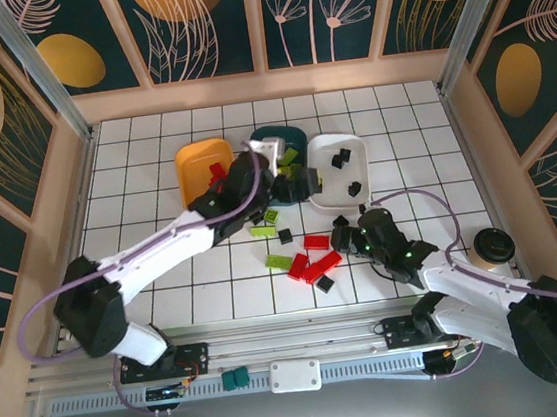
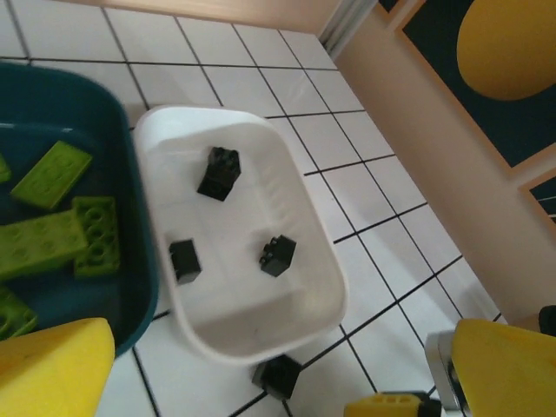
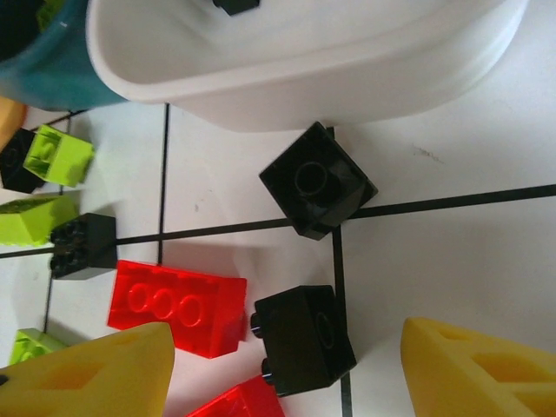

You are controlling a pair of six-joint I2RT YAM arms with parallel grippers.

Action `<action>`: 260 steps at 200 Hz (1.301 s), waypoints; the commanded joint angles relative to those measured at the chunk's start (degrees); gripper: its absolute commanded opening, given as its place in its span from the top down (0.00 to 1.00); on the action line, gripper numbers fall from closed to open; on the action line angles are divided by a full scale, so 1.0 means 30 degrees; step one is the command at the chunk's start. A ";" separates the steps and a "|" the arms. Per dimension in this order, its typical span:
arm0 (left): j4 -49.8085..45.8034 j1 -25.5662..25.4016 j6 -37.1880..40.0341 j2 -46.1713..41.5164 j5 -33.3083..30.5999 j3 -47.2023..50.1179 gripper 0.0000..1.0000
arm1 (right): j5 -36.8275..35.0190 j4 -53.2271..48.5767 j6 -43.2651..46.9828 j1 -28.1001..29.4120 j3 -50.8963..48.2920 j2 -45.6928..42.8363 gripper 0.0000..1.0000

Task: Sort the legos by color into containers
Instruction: Pick up the lego from the bottom-center of the table, then place the lego in the container.

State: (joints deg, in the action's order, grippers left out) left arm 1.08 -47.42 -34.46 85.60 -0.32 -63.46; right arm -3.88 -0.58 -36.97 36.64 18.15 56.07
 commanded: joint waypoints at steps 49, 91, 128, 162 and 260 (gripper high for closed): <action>0.1198 -0.0131 -0.2531 -0.4847 -0.2098 0.7881 0.01 | 0.0240 0.2336 -0.0003 0.0264 -0.0164 0.2748 0.53; 0.0827 -0.0131 -0.2957 -0.5861 -0.2609 0.9885 0.01 | -0.0408 0.1000 -0.0127 0.0280 -0.0064 0.1701 0.77; 0.0927 -0.0132 -0.3073 -0.6692 -0.2853 1.1146 0.01 | -0.1315 -0.2168 0.0430 0.0295 0.1535 -0.1548 0.86; 0.0985 -0.0131 -0.3111 -0.6884 -0.2695 1.1746 0.01 | -0.2214 -0.3355 0.2182 -0.0189 0.4935 -0.1429 0.87; 0.0548 -0.0135 -0.3087 -0.7870 -0.2045 1.2559 0.01 | -0.0266 0.1335 0.4442 -0.4424 1.1649 1.1550 0.86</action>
State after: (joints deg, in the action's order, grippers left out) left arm 3.16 -47.64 -42.98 63.77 -7.53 -27.51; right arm -6.50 0.47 -25.52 24.16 48.62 85.76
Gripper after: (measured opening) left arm 0.986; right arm 0.131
